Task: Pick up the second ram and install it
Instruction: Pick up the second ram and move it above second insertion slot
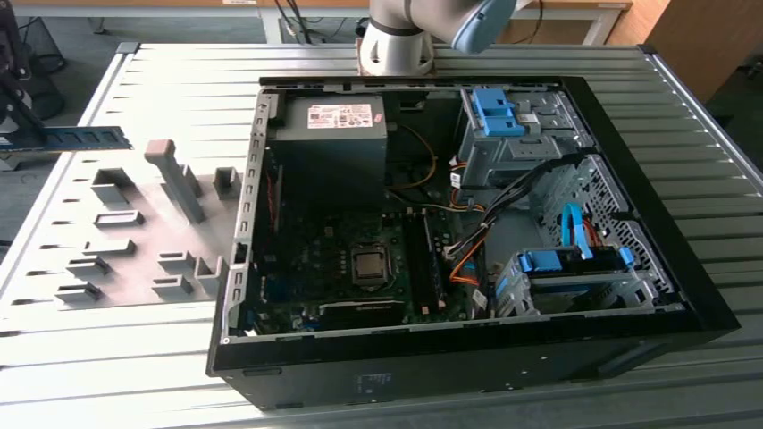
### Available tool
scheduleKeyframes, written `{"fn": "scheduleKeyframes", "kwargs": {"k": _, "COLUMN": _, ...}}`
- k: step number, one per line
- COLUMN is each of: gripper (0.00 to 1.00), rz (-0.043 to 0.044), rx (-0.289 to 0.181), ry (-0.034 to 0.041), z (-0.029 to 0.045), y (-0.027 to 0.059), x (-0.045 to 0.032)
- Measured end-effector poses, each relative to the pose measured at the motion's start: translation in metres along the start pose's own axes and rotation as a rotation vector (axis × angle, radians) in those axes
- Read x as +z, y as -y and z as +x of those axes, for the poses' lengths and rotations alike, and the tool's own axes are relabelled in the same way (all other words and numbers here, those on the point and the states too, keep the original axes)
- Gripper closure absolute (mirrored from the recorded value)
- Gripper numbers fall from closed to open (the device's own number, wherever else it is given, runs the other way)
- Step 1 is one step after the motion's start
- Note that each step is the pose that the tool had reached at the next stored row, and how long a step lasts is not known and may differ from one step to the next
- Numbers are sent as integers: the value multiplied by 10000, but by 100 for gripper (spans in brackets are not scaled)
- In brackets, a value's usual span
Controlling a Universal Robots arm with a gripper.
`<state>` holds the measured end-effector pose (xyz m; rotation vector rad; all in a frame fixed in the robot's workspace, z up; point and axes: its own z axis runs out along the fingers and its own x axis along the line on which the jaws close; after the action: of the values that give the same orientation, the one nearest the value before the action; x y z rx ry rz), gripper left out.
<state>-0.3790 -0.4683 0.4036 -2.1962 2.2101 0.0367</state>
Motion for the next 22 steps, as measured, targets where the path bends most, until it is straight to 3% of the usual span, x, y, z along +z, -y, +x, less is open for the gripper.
{"fn": "scheduleKeyframes", "kwargs": {"k": 22, "gripper": 86, "rz": 0, "rx": -1, "ry": 0, "z": 0, "y": 62, "x": 0}}
